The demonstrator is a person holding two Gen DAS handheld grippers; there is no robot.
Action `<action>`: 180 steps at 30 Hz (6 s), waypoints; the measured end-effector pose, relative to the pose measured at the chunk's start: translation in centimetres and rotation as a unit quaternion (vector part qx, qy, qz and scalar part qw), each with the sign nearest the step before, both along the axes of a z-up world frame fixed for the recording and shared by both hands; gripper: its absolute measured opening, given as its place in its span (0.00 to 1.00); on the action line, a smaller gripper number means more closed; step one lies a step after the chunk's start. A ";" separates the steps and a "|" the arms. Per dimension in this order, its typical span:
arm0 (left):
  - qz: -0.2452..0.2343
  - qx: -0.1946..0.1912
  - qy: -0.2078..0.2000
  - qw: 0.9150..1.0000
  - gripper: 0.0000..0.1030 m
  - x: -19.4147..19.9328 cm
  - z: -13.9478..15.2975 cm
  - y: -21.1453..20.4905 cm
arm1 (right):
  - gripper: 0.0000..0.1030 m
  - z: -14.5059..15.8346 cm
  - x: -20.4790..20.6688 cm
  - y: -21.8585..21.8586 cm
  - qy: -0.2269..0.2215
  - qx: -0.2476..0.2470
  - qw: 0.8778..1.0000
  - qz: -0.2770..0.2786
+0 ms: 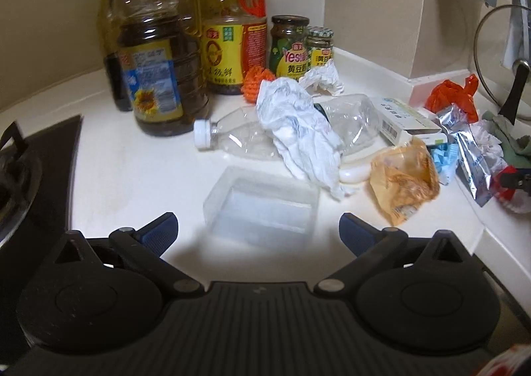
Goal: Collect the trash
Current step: 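Grasp the clear plastic box with the left gripper while the right gripper grasps the red cap, then carry the clear box over the wastebasket and open the left gripper, then open the right gripper to drop the red cap into the wastebasket, then grasp the orange food bag with the left gripper while the right gripper grasps the bubble wrap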
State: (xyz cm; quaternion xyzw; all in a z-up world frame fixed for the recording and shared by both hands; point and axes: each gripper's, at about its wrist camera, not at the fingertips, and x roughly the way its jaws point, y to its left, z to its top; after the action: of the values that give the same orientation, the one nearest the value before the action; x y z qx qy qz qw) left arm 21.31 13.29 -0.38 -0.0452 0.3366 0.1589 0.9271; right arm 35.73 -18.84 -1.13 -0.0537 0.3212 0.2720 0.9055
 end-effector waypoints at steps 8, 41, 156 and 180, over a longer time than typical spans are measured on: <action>-0.056 0.016 0.040 0.998 0.99 3.3 -1.4 1.3 | 0.32 2.0 -1.3 -0.7 -0.014 0.016 1.000 -0.008; -0.128 -0.033 -0.017 0.991 0.83 -7.6 2.2 -7.7 | 0.32 4.2 -12.1 -1.1 -0.015 0.043 0.998 0.048; -0.165 -0.090 0.230 0.955 0.94 -8.9 -16.5 -12.2 | 0.60 -16.1 -16.9 4.4 0.149 -0.158 0.960 0.177; -0.165 -0.082 0.123 0.975 0.94 -11.2 -8.1 -12.1 | 0.60 -5.5 -19.7 2.1 0.032 -0.091 0.982 0.161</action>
State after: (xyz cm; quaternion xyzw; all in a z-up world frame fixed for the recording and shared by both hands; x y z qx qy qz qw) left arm 10.15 1.20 -8.51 -0.0452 0.4628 -0.0198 0.8851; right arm 16.03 -16.74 -6.58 -0.1783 0.3609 0.3849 0.8306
